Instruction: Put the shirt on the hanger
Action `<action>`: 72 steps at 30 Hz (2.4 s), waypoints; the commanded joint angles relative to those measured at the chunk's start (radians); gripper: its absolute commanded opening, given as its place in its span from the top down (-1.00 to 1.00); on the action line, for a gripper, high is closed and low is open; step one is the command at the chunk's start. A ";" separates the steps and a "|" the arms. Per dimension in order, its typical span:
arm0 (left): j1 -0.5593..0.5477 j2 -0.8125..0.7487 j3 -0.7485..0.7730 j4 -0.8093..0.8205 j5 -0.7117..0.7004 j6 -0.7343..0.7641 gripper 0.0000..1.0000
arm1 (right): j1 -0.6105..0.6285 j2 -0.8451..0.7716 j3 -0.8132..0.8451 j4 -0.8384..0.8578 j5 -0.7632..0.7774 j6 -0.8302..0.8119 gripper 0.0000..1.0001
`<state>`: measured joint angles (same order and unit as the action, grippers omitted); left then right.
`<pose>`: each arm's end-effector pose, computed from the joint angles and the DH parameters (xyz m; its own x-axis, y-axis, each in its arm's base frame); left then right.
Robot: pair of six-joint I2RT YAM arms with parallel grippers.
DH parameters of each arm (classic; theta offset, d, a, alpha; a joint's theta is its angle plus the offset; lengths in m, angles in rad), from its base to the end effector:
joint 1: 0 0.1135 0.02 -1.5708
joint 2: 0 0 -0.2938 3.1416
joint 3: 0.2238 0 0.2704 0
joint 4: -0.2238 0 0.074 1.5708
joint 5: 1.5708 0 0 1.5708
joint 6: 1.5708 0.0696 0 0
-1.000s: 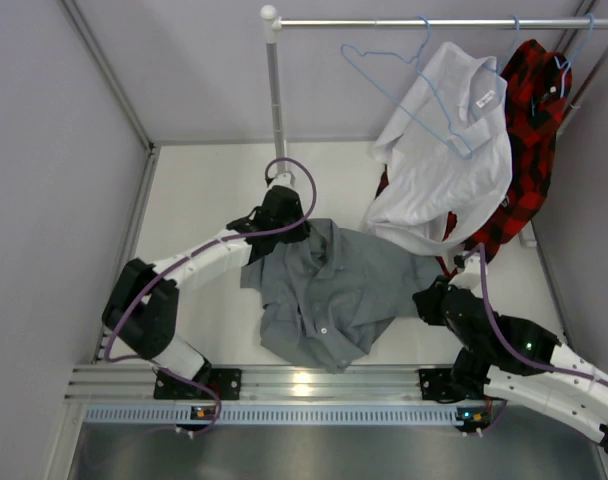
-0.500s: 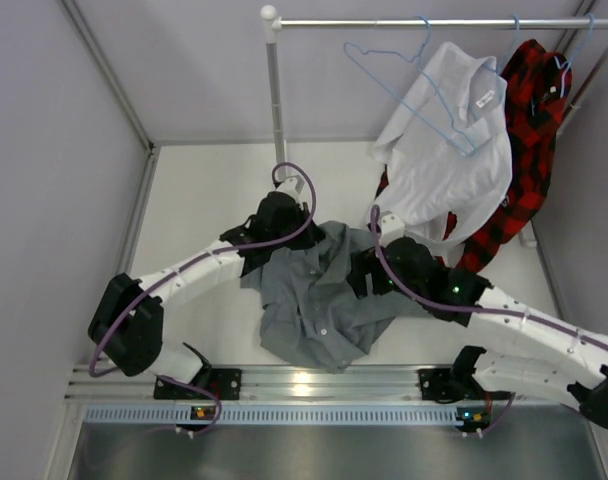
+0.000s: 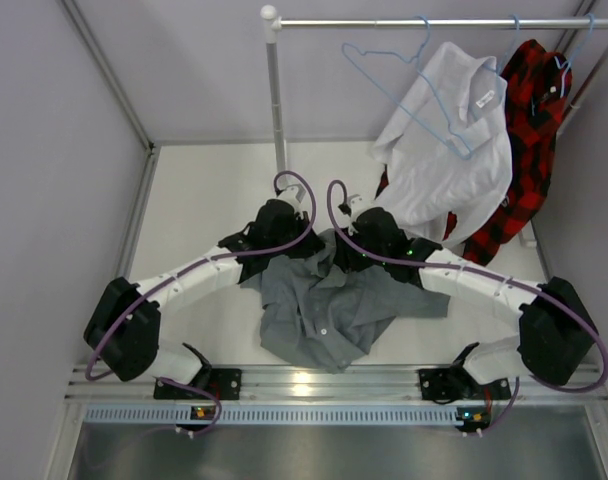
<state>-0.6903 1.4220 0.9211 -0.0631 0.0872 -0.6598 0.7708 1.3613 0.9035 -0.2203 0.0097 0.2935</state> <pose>0.2719 -0.2324 0.2535 -0.7493 -0.1731 -0.6392 0.2934 0.7785 -0.5548 0.2399 0.2320 0.2481 -0.6307 -0.2093 -0.7472 -0.5315 0.8181 0.2195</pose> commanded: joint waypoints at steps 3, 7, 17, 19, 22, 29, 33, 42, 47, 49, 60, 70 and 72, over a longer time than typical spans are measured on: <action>-0.002 -0.040 0.012 0.052 -0.016 0.009 1.00 | -0.004 0.055 0.035 0.101 0.062 0.010 0.95; -0.002 -0.063 0.027 0.030 -0.068 0.063 0.78 | -0.005 0.042 0.037 0.090 0.140 0.036 1.00; -0.137 -0.146 0.094 -0.083 -0.512 0.299 -0.96 | -0.034 0.008 0.106 -0.045 0.283 0.133 1.00; -0.266 -0.152 0.081 -0.080 -0.646 0.305 -0.97 | -0.050 0.009 0.121 -0.053 0.282 0.148 1.00; -0.284 -0.138 0.035 -0.080 -0.708 0.218 -0.84 | -0.059 -0.002 0.136 -0.065 0.271 0.151 1.00; -0.311 -0.041 -0.024 -0.076 -0.759 0.069 -0.58 | -0.061 -0.002 0.132 -0.079 0.211 0.111 1.00; -0.310 0.038 0.001 -0.066 -0.756 0.062 -0.32 | -0.059 -0.011 0.080 -0.057 0.170 0.091 1.00; -0.311 0.120 -0.004 -0.067 -0.823 -0.026 -0.01 | -0.057 -0.027 0.032 -0.024 0.144 0.078 1.00; -0.310 0.144 0.010 -0.072 -0.837 -0.052 0.00 | -0.059 -0.034 0.025 -0.016 0.145 0.068 1.00; -0.310 0.149 0.007 -0.072 -0.849 -0.058 0.00 | -0.059 -0.036 0.020 -0.010 0.132 0.061 1.00; -0.265 0.108 0.036 -0.078 -0.853 0.032 1.00 | -0.070 -0.070 0.005 -0.014 0.154 0.065 1.00; -0.265 -0.038 0.371 -0.259 -0.635 0.532 1.00 | -0.070 -0.347 0.015 -0.053 0.058 0.029 1.00; -0.264 -0.043 0.418 -0.305 -0.603 0.554 1.00 | -0.070 -0.384 0.028 -0.080 0.061 0.026 1.00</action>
<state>-0.9535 1.4429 1.2400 -0.2913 -0.5991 -0.2527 0.7170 1.0534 0.9012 -0.2859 0.0963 0.3405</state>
